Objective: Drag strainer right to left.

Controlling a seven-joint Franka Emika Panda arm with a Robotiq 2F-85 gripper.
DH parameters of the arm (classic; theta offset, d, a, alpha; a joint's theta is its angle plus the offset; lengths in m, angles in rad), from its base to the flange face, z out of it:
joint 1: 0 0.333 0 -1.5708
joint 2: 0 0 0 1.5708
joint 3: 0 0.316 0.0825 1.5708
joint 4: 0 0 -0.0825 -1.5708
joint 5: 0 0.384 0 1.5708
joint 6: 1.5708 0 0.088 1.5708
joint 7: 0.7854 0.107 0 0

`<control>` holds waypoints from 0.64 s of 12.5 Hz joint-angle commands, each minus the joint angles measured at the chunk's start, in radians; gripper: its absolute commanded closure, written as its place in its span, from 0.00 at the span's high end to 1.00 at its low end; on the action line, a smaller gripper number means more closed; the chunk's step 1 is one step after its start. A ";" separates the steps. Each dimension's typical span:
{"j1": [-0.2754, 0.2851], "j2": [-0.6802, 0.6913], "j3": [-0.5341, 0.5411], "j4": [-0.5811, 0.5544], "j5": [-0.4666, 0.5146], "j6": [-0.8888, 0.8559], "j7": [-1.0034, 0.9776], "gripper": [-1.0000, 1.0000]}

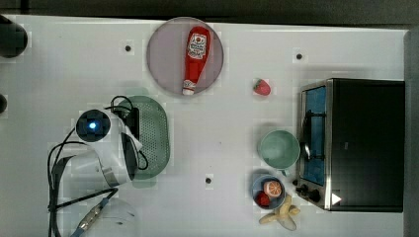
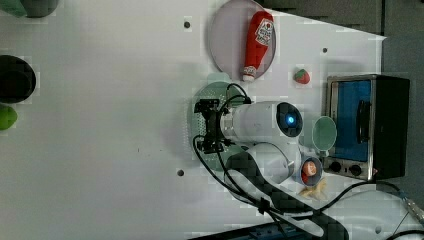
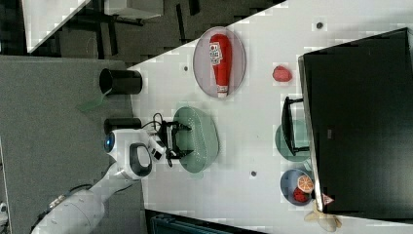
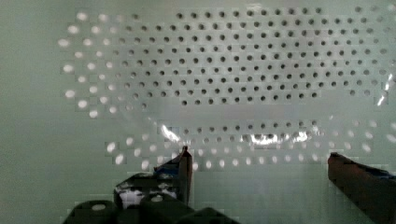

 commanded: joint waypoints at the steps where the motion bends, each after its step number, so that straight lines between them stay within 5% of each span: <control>1: 0.045 0.032 0.017 0.087 0.032 -0.032 0.076 1.00; 8: 0.123 0.103 0.017 0.204 0.059 -0.038 0.193 1.00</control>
